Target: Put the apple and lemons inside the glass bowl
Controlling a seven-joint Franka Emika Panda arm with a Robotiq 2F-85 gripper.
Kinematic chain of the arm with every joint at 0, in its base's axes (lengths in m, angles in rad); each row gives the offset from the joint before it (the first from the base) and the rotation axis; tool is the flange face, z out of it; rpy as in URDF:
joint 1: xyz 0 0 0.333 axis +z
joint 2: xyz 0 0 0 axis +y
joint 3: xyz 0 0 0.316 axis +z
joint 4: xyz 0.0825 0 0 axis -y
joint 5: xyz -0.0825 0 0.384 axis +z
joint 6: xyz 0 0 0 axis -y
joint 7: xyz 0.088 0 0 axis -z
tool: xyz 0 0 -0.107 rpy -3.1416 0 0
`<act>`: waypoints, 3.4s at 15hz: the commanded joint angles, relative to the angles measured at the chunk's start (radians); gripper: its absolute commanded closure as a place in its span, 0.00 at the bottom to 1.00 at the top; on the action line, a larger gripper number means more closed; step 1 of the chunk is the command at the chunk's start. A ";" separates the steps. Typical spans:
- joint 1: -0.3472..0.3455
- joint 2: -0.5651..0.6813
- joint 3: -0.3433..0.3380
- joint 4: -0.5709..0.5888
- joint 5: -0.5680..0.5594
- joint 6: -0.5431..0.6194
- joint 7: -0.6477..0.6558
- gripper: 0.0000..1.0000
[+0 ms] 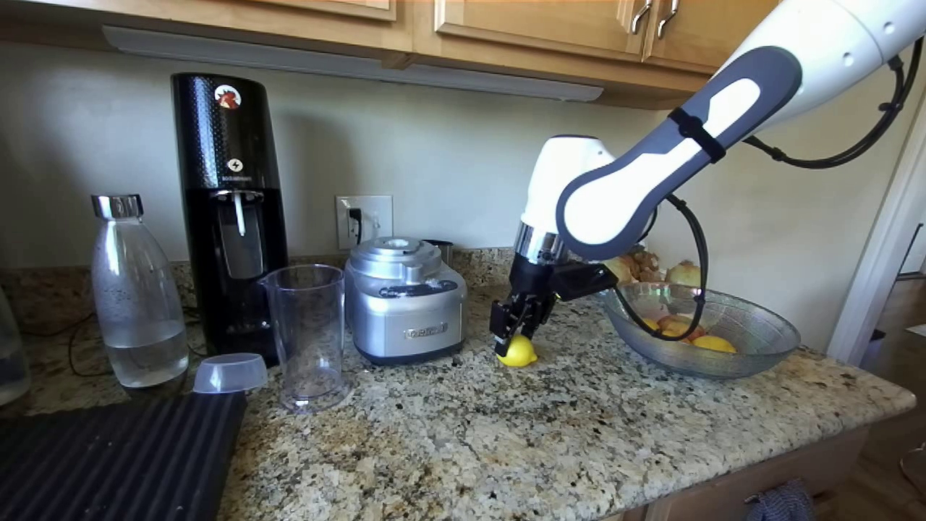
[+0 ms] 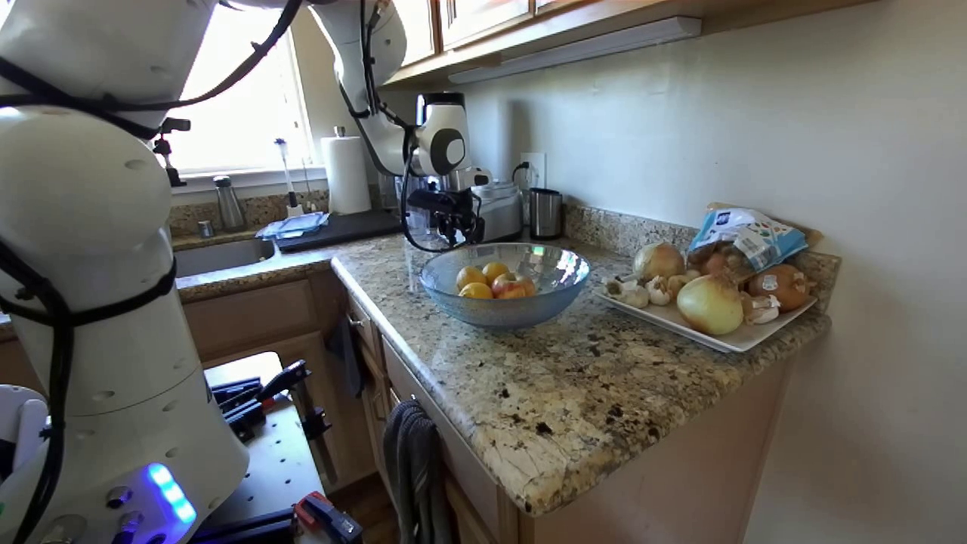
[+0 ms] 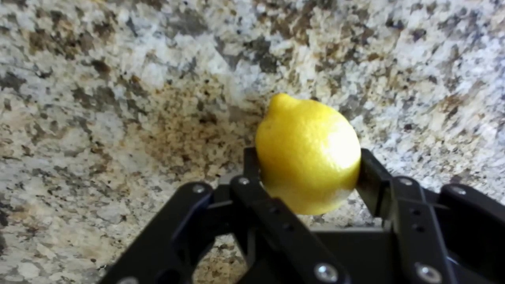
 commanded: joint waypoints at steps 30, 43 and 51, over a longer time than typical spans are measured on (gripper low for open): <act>-0.255 -0.582 -0.065 -0.484 -0.046 -0.236 0.321 0.66; -0.249 -0.589 -0.058 -0.535 -0.098 -0.250 0.497 0.02; -0.233 -0.687 -0.012 -0.544 0.081 -0.275 0.357 0.00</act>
